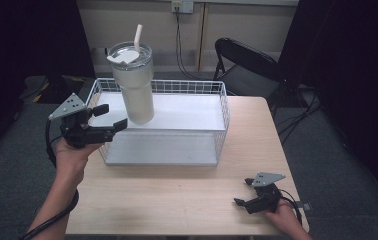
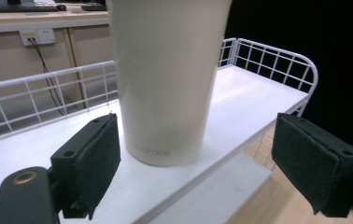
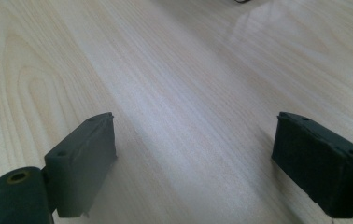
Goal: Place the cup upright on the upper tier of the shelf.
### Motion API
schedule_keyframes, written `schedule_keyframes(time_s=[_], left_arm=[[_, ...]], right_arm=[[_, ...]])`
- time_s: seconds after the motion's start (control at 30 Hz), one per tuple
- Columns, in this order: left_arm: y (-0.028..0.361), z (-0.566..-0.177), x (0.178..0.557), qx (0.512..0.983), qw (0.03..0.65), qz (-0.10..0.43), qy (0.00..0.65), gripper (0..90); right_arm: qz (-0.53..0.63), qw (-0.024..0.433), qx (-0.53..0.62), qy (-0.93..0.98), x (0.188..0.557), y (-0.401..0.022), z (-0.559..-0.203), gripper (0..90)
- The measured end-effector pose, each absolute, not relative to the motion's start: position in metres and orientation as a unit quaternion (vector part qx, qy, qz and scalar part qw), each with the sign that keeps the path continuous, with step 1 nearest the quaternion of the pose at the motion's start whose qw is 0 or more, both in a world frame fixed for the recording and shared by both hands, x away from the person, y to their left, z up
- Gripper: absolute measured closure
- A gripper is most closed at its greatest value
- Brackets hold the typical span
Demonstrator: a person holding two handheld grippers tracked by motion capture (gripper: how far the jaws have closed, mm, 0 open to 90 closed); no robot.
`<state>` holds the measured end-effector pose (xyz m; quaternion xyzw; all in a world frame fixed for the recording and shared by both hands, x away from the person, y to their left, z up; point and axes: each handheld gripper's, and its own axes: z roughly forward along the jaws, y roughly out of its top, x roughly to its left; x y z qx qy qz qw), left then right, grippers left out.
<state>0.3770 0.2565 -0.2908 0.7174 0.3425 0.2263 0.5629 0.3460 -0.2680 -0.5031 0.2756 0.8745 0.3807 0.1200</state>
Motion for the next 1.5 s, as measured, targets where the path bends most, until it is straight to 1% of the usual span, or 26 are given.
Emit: schedule_keyframes(time_s=[0.17, 0.47, 0.93, 1.33, 1.5], left_arm=[[0.254, -0.302, 0.370, 0.716, 0.569, 0.215, 0.343, 15.4], [0.251, -0.326, 0.360, 0.727, 0.564, 0.202, 0.335, 15.5], [0.256, -0.377, 0.350, 0.725, 0.563, 0.174, 0.358, 15.7], [0.254, -0.420, 0.344, 0.741, 0.541, 0.161, 0.363, 15.7], [0.252, -0.445, 0.340, 0.760, 0.514, 0.149, 0.369, 15.8]], right_arm=[[0.381, 0.120, 0.276, 0.874, 0.346, -0.268, -0.503, 12.8], [0.381, 0.120, 0.276, 0.874, 0.346, -0.268, -0.503, 12.9], [0.381, 0.120, 0.276, 0.874, 0.346, -0.268, -0.503, 12.8], [0.381, 0.120, 0.275, 0.875, 0.346, -0.268, -0.503, 12.9], [0.381, 0.120, 0.275, 0.874, 0.346, -0.268, -0.503, 12.9]])
